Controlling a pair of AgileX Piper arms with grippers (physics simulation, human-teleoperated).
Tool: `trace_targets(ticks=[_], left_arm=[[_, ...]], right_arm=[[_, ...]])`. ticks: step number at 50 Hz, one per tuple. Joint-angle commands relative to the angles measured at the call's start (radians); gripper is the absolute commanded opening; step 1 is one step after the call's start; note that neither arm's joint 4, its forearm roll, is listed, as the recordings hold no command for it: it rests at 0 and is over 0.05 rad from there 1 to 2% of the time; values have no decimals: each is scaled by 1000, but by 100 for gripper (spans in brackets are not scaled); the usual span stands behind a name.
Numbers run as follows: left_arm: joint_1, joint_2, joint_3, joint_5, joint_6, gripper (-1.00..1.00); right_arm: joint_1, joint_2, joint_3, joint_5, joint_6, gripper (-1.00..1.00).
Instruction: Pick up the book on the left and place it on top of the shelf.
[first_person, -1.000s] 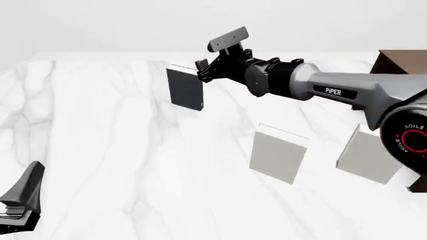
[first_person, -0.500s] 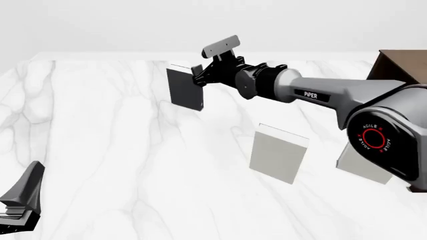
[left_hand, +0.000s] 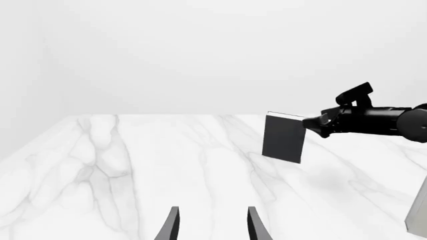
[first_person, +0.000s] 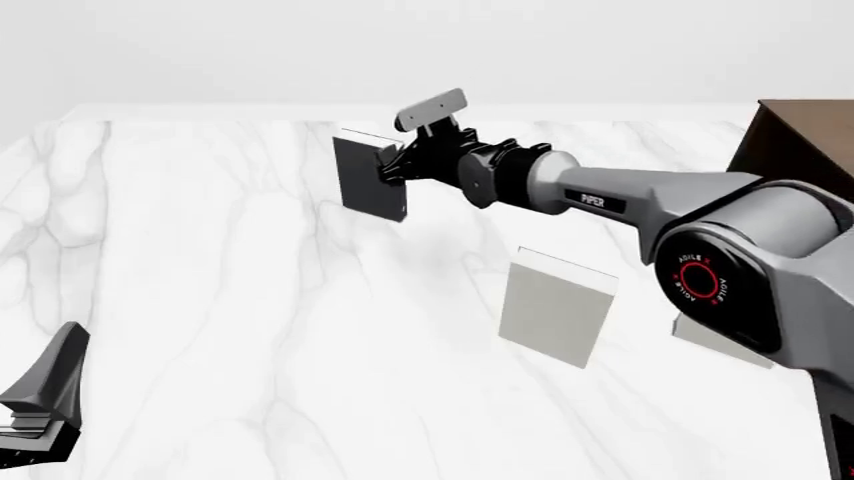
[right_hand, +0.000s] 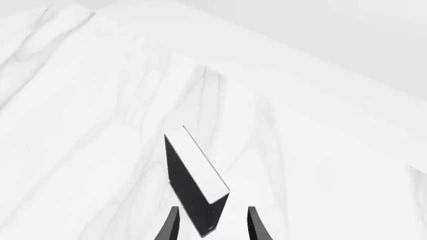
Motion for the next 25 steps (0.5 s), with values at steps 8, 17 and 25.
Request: trace_targets(ticks=[8,17,25], left_arm=[[0,0,0,0,0,100],[0,0,0,0,0,100],[0,0,0,0,0,100]], right_arm=[[8,54,-29,3,15,100],[6,78,-45,6,21,100],[0,107,-78,21,18,100]])
